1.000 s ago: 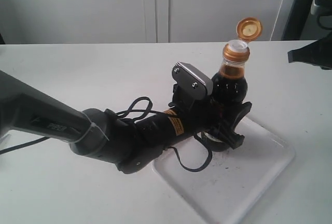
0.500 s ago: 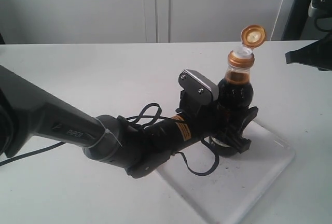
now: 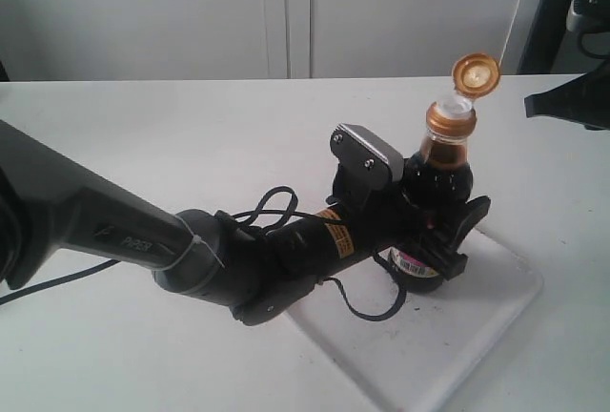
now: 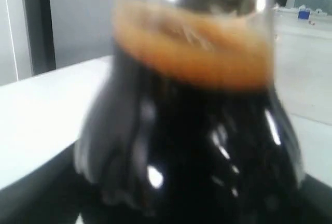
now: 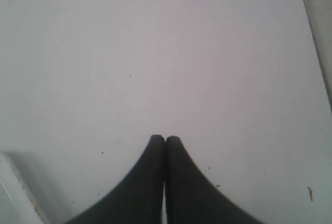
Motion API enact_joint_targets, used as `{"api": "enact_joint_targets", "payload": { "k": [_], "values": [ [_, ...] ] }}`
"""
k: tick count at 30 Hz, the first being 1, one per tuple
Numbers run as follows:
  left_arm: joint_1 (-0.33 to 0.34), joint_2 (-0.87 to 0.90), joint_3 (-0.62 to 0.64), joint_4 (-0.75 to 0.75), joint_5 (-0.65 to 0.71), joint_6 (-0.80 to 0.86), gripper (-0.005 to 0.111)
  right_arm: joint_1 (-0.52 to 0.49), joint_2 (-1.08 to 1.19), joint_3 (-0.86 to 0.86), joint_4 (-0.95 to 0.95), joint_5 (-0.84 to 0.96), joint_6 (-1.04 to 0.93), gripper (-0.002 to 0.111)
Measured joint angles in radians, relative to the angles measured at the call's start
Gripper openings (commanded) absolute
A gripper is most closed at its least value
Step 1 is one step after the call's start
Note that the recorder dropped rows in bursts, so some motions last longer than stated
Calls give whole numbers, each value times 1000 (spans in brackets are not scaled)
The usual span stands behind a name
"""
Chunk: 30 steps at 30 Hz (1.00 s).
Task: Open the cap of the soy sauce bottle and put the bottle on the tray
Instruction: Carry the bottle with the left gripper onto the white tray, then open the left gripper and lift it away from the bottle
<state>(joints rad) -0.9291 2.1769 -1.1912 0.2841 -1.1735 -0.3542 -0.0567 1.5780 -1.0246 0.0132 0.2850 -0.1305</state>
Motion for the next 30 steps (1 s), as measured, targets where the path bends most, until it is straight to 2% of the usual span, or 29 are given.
{"api": "enact_joint_targets", "payload": {
  "k": [4, 15, 30],
  "values": [
    [0, -4, -8, 0, -32, -2, 105, 0, 0, 0, 0, -1, 0, 0],
    [0, -4, -8, -14, -33, -2, 105, 0, 0, 0, 0, 26, -14, 0],
    [0, -95, -8, -17, -33, -2, 105, 0, -4, -83, -6, 209, -18, 0]
  ]
}}
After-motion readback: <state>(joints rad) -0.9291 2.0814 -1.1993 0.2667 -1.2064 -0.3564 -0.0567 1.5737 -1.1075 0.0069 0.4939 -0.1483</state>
